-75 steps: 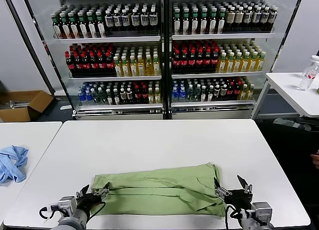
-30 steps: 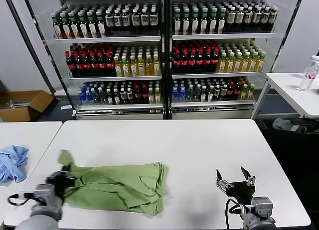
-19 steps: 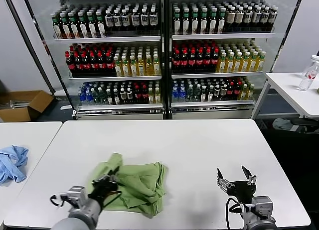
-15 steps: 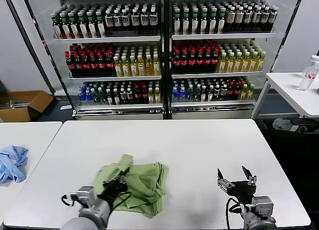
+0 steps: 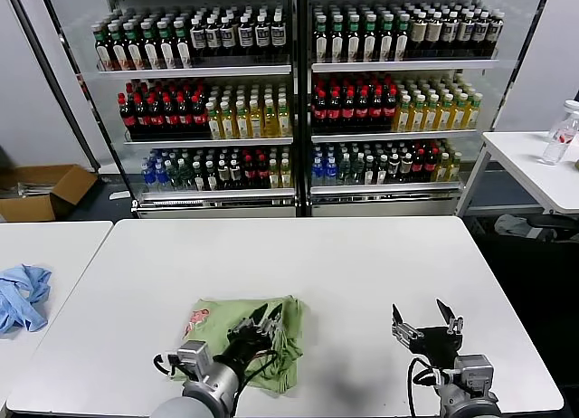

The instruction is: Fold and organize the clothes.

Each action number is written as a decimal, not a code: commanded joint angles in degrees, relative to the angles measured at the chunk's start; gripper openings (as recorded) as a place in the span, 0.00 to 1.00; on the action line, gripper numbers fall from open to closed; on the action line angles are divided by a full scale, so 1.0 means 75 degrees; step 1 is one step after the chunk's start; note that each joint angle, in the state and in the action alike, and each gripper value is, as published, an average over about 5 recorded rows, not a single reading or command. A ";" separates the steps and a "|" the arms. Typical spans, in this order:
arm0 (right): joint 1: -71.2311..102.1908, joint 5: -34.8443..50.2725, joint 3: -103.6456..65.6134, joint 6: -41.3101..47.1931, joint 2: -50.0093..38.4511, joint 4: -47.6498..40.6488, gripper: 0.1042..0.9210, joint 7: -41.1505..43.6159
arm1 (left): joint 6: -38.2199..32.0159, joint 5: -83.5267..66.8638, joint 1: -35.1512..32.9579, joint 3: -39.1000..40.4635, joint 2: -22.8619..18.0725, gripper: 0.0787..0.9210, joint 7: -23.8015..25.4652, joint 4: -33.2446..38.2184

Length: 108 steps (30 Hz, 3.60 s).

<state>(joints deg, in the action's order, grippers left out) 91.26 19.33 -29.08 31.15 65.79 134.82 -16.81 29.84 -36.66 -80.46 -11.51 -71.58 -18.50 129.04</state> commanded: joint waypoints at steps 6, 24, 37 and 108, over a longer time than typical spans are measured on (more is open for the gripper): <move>-0.0178 0.0061 0.0127 -0.0010 -0.0016 -0.0155 0.88 0.0038 | -0.0125 0.1773 -0.1167 -0.2757 0.0961 0.60 0.0491 -0.1243; -0.0157 0.0036 0.0127 -0.0010 0.0051 -0.0122 0.88 0.0029 | -0.0117 0.1239 -0.0614 -0.2204 0.0507 0.88 0.0845 -0.2118; -0.0157 0.0040 0.0137 -0.0010 0.0026 -0.0093 0.88 0.0028 | -0.0114 0.0740 -0.0690 -0.2060 0.0334 0.49 0.0985 -0.1937; -0.3231 0.1340 0.3495 0.0263 0.1035 -0.2938 0.88 0.0086 | -0.2424 0.4606 -0.0226 -0.3206 0.0573 0.57 0.2447 -0.1175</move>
<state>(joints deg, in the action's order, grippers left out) 79.39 23.28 -20.06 32.10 67.57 126.79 -15.55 23.39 -20.20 -77.03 -16.42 -77.44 -9.72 122.86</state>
